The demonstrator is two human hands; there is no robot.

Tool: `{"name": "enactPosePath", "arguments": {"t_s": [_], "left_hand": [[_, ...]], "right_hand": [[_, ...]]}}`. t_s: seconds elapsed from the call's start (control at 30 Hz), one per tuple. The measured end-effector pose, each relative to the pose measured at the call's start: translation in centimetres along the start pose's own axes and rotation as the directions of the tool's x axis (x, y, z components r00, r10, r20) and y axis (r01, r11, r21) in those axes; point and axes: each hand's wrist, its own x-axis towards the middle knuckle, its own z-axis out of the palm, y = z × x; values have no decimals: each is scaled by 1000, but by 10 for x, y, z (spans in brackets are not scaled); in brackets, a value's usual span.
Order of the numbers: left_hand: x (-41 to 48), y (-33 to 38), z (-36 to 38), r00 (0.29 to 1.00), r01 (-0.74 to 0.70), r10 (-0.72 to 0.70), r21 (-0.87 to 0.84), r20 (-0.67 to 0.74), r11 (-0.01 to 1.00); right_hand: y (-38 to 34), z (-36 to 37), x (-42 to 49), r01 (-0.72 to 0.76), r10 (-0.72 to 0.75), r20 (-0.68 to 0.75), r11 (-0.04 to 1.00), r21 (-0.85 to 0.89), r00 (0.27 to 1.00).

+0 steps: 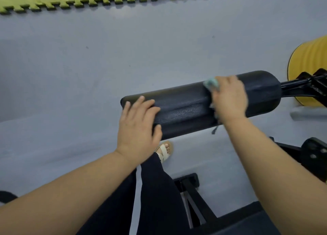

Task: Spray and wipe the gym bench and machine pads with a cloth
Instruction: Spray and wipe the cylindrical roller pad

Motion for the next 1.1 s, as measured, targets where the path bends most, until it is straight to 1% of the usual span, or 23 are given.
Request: {"name": "enactPosePath", "arguments": {"t_s": [0.07,0.1,0.13,0.17,0.27,0.33,0.37,0.4,0.43,0.47,0.5,0.53,0.6,0.63,0.7,0.73,0.8,0.83,0.87,0.93,1.0,1.03,1.1], "left_hand": [[9,18,8,999,-41,41,12,28,999],[15,25,11,998,-39,38,5,42,999],[21,30,14,999,-25,26,-7,48,1000],[26,33,15,998,-2,3,-23,66,1000],[43,42,14,995,83,-77,-111,62,990],[52,47,9,979,205,-200,-226,45,952],[56,52,10,969,248,-244,-262,47,933],[58,53,11,965,260,-259,-265,42,929],[61,55,12,970,240,-239,-248,34,938],[64,56,13,979,205,-201,-215,37,955],[68,60,17,985,169,-160,-163,68,972],[71,63,19,984,136,-124,-86,124,987],[79,71,24,957,48,-71,89,281,995],[83,75,26,938,5,-56,149,341,989],[91,80,30,915,-36,-46,195,401,980],[94,80,31,911,-35,-49,194,409,980],[98,78,32,913,-28,-47,179,405,983],[99,77,33,916,-25,-46,170,398,985],[99,77,33,921,-20,-45,163,388,986],[98,78,33,931,-12,-44,151,362,988],[96,78,34,943,-5,-41,139,329,990],[95,78,34,948,-3,-40,135,316,991],[93,78,34,947,-14,-35,147,320,989]], "right_hand": [[19,-6,8,-203,203,-28,979,-21,979],[17,-7,8,-258,257,-39,966,-25,966],[9,-5,6,-272,270,-49,962,-22,961],[-6,-1,0,-252,252,-54,968,-2,966],[-63,10,-32,-57,56,12,991,120,998],[-83,13,-47,53,-61,32,978,202,998],[-79,10,-48,84,-92,23,966,246,995],[-71,8,-46,158,-162,-1,958,241,987],[-56,8,-39,234,-231,-42,951,203,972],[-39,8,-31,275,-270,-55,946,173,961],[-16,6,-21,267,-262,-53,953,143,964],[5,2,-10,210,-203,-64,971,119,977],[58,-3,12,-4,9,-84,998,67,996],[84,-6,21,-109,113,-80,993,53,990],[120,-12,33,-300,301,-86,954,28,950],[125,-13,36,-364,365,-103,931,31,925],[107,-11,34,-432,434,-119,901,48,893],[87,-9,28,-420,423,-112,906,57,899],[63,-4,20,-358,366,-108,930,85,924],[10,4,-4,-135,158,-135,977,166,978],[-21,7,-27,75,-38,-149,965,250,988],[-21,7,-31,159,-120,-158,951,264,980],[12,7,-21,256,-226,-173,950,177,959]]}}
